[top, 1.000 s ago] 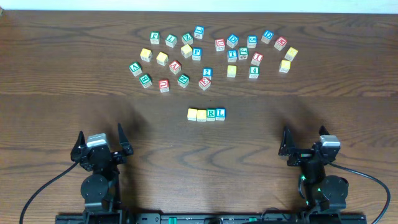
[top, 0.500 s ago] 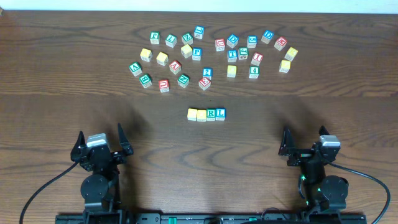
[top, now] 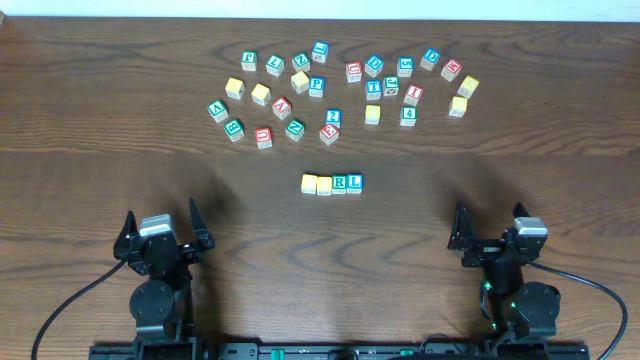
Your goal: Spell out CORL
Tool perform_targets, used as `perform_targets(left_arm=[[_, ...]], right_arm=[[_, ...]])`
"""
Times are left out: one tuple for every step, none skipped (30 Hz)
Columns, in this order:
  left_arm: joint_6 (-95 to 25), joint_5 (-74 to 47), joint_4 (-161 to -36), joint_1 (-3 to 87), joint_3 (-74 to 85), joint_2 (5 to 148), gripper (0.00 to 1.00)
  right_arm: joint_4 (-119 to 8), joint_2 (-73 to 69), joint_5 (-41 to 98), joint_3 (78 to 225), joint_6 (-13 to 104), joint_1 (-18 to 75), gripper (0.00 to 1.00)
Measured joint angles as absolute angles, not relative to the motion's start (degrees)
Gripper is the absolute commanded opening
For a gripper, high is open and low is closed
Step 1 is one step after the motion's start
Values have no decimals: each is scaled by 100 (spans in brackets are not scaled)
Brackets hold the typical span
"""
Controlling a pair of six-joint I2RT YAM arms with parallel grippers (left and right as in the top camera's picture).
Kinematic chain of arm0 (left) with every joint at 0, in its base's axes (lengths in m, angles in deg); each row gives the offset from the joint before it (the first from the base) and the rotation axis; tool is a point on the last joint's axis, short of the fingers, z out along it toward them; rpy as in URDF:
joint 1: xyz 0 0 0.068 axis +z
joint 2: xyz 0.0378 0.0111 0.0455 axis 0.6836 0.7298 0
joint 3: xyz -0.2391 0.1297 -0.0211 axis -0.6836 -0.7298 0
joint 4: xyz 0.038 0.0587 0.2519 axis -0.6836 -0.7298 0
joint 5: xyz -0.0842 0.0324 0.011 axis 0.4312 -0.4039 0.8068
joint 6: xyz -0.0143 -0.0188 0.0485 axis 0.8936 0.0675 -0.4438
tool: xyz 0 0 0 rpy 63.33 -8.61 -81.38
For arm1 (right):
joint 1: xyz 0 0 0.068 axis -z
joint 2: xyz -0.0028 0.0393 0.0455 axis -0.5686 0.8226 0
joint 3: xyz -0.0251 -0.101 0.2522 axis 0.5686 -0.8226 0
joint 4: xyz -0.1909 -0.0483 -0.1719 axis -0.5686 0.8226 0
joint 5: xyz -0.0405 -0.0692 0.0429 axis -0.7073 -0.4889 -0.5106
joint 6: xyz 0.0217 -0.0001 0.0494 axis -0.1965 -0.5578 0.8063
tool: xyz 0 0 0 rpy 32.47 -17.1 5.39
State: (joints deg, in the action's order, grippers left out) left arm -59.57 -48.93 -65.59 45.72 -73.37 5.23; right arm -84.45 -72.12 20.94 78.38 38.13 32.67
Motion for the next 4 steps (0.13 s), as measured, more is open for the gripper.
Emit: perform_targets(left_arm=[[-5955, -4890, -6559, 4572, -7337, 523, 98], [-5955, -4893, -6559, 4572, -7337, 523, 98], [-5955, -4893, -6559, 4572, -7337, 523, 98], [-5957, -4893, -6559, 4572, -7337, 523, 98]], right_arm=[[-8445, -7212, 2094, 7838, 3813, 3267, 99], [-8445, -7212, 2094, 7838, 3813, 3267, 99], [-8445, -7212, 2094, 7838, 3815, 3267, 99], [-8445, -7212, 2094, 7838, 3813, 3267, 99]])
